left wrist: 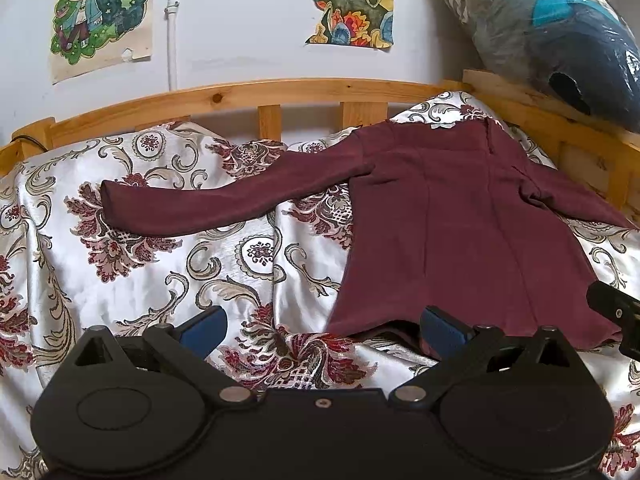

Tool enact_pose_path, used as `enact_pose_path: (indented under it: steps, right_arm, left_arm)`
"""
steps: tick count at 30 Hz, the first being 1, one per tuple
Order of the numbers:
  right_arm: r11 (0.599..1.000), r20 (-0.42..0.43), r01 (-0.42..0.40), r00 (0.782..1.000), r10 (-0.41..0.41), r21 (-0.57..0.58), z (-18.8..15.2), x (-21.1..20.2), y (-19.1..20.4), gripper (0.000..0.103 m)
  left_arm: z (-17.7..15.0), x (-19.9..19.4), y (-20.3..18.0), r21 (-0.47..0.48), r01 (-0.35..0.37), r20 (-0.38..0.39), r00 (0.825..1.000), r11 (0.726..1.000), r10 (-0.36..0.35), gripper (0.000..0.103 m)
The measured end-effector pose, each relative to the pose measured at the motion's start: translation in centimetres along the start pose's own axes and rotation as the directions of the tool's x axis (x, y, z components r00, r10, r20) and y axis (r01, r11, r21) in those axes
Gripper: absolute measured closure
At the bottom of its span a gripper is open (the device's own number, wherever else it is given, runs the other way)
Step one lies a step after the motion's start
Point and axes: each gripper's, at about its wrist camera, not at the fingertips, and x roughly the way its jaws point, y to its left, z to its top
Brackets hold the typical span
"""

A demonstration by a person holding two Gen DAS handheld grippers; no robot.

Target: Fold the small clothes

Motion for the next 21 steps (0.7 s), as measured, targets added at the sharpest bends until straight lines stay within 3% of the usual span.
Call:
enact_pose_path:
  steps: [21]
  right_arm:
    - [1.000, -0.003, -0.001, 1.000, 0.001, 0.000, 0.00, 0.13, -0.05, 0.000]
  left_arm:
    - [-0.13, 0.08, -0.03, 0.002, 0.003, -0.003, 1.000, 1.000, -0.003, 0.001]
